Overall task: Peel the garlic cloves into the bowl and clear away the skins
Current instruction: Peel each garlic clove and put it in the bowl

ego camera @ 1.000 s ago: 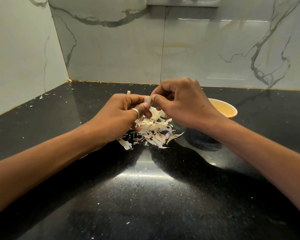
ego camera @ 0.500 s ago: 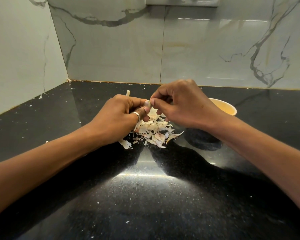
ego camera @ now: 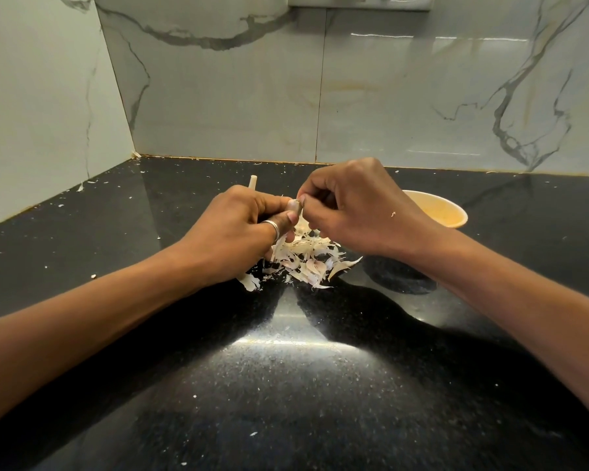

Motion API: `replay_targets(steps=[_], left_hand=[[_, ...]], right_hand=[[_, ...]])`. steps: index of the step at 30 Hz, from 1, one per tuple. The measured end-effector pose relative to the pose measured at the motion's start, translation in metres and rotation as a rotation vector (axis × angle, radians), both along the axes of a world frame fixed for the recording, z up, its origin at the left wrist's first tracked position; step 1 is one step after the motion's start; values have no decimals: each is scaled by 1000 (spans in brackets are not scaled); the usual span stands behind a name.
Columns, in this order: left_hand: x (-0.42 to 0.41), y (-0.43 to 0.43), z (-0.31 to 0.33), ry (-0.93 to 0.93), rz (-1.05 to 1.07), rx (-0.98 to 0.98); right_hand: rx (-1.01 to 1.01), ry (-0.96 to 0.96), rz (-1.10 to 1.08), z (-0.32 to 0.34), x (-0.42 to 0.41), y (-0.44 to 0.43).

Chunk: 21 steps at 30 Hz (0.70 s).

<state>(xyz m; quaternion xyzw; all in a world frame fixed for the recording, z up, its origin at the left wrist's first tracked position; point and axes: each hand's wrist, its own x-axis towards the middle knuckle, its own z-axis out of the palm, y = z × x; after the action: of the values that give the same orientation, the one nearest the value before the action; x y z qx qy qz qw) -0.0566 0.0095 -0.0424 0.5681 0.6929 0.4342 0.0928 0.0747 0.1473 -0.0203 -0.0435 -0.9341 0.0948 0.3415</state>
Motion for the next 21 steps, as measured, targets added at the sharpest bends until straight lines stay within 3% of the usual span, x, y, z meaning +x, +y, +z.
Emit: replay_targets(steps=[10,21], left_hand=[[-1,3,0,-87,-42,62],[-5,5,-1,-73,-16,61]], right_hand=[[-339,26,-10,1,-1,1],[-247,52,5,2,-1,0]])
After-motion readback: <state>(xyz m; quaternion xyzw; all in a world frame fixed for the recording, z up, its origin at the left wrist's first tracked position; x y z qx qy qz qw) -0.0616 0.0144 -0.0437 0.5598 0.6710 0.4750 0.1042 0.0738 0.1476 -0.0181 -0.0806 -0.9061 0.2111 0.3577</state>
